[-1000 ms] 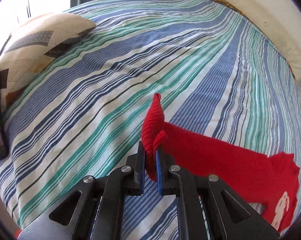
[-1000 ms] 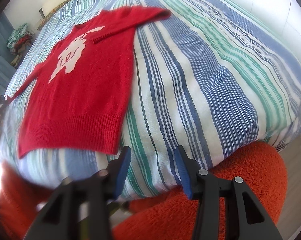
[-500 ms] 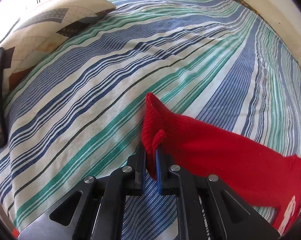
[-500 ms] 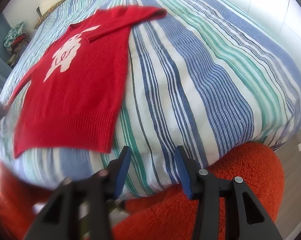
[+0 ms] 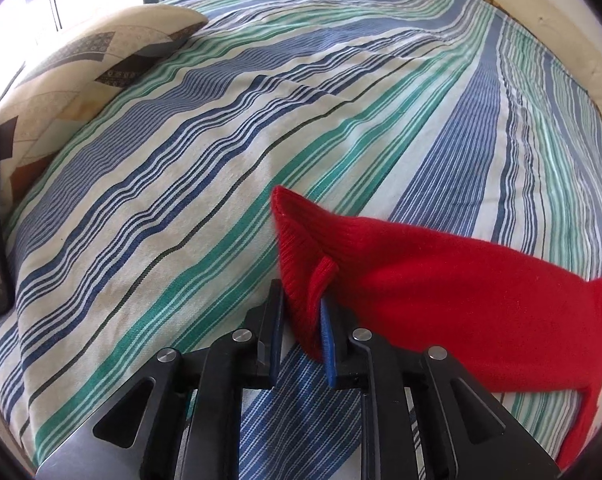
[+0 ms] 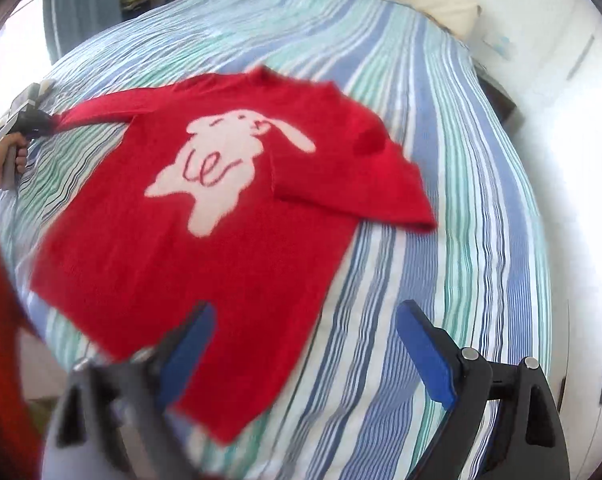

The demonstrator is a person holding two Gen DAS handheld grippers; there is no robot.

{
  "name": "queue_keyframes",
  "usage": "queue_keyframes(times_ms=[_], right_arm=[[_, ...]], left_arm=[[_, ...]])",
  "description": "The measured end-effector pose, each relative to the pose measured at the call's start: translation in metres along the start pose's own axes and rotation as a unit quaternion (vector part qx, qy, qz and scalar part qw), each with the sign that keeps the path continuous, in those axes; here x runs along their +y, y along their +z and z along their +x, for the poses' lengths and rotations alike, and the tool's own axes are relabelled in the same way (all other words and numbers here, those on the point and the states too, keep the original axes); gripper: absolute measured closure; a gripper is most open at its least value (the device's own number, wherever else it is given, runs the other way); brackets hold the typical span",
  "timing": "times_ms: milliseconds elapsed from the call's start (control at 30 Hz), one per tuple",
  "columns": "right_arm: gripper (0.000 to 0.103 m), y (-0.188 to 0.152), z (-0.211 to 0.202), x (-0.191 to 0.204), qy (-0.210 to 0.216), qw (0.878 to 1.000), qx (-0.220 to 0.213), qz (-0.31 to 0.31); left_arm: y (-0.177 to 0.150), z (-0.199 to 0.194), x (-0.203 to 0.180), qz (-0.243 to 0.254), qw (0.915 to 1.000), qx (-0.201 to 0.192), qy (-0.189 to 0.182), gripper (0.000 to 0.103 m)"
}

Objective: Fold small clothes
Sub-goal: 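Grasp a sweater sleeve cuff with the left gripper and lay it out, then grasp the other sleeve cuff with the right gripper and stretch it out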

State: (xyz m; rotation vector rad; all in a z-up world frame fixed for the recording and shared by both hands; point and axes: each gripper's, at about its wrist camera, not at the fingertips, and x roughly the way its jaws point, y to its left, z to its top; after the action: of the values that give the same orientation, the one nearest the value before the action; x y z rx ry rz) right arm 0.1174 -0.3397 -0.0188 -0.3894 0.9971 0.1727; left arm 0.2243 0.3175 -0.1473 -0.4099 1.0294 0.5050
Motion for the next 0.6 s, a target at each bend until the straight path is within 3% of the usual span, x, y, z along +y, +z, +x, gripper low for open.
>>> queue_keyframes(times_ms=[33, 67, 133, 200, 333, 367, 400, 433, 500, 600], right_arm=[[0.013, 0.017, 0.014, 0.003, 0.009, 1.000, -0.003, -0.016], [0.014, 0.031, 0.030, 0.007, 0.017, 0.999, -0.003, -0.029], [0.016, 0.055, 0.063, 0.018, 0.022, 0.999, -0.002, -0.049], [0.023, 0.073, 0.096, 0.028, 0.027, 0.998, 0.004, -0.053], [0.026, 0.086, 0.145, 0.038, 0.015, 0.999, 0.002, -0.035], [0.050, 0.085, 0.156, 0.035, 0.006, 1.000, 0.011, -0.026], [0.067, 0.082, 0.163, 0.028, 0.008, 1.000, 0.019, -0.006], [0.095, 0.080, 0.162, 0.016, 0.007, 1.000, 0.016, 0.020], [0.098, 0.072, 0.141, -0.017, 0.015, 0.996, -0.019, 0.085], [0.099, 0.048, 0.093, -0.095, -0.010, 0.981, -0.069, 0.180]], left_arm=[[-0.001, -0.003, 0.001, 0.001, 1.0000, 0.001, 0.003, 0.064], [-0.003, -0.006, 0.003, 0.001, 1.0000, 0.004, 0.008, 0.039], [-0.008, -0.010, 0.008, 0.001, 0.9995, 0.015, 0.028, 0.008], [-0.018, -0.018, 0.017, -0.010, 0.9991, 0.019, 0.036, 0.007], [-0.042, -0.048, 0.030, -0.023, 0.9996, 0.014, 0.004, 0.008], [-0.050, -0.057, 0.034, -0.027, 0.9995, 0.011, -0.009, 0.008], [-0.057, -0.067, 0.038, -0.032, 0.9992, 0.009, -0.024, 0.008], [-0.064, -0.076, 0.042, -0.036, 0.9985, 0.007, -0.039, 0.008], [-0.078, -0.094, 0.051, -0.042, 0.9971, 0.006, -0.064, 0.008], [-0.095, -0.117, 0.061, -0.047, 0.9956, -0.001, -0.081, 0.008]])
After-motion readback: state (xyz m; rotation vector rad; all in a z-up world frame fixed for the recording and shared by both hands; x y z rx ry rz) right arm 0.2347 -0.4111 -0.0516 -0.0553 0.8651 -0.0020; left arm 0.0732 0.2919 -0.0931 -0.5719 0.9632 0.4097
